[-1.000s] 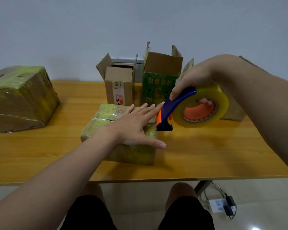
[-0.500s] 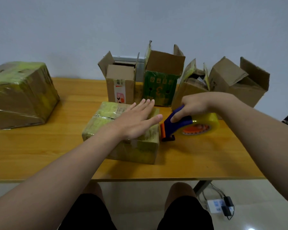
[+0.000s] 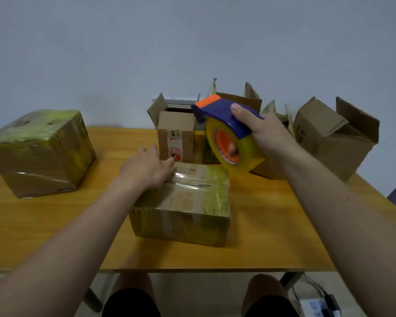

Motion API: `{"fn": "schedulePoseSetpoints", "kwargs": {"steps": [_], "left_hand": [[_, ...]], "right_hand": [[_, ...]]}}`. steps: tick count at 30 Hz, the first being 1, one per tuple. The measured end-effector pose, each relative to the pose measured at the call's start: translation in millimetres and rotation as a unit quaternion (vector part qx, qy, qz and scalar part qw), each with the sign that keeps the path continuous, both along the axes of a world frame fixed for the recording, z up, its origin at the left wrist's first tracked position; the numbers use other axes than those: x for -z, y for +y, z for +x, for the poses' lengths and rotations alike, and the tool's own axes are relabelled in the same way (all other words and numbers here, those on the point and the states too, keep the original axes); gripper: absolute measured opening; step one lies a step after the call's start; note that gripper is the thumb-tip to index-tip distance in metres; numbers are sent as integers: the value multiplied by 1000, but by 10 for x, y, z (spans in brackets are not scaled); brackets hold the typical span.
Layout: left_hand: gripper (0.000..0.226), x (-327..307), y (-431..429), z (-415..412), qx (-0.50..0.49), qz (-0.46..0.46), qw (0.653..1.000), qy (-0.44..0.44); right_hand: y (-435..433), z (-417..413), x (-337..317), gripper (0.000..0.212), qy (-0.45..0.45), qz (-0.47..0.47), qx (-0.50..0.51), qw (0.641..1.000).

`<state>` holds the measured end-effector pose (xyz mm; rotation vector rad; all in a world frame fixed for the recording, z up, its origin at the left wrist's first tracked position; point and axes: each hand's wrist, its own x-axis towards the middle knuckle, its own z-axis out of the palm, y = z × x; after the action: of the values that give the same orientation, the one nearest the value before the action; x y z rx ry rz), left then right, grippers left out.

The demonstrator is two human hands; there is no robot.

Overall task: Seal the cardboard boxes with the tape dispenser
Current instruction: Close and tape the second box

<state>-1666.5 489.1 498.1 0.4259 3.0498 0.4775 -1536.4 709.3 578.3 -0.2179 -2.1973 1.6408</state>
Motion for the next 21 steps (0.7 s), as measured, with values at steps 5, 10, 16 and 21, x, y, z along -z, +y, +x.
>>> {"fn": "schedulePoseSetpoints", "kwargs": {"steps": [5, 10, 16, 21], "left_hand": [[68, 224, -90, -108, 37, 34, 996, -77], [58, 249, -211, -202, 81, 75, 987, -120], [80, 147, 92, 72, 136, -167, 976, -16], [128, 242, 260, 649, 205, -132, 970, -24]], "right_hand": [[-421, -321, 491, 50, 73, -99, -19, 992], [-410, -389, 757, 37, 127, -133, -4, 983], [-409, -348, 820, 43, 126, -120, -37, 984], [-414, -309, 855, 49, 119, -121, -26, 985]]}}
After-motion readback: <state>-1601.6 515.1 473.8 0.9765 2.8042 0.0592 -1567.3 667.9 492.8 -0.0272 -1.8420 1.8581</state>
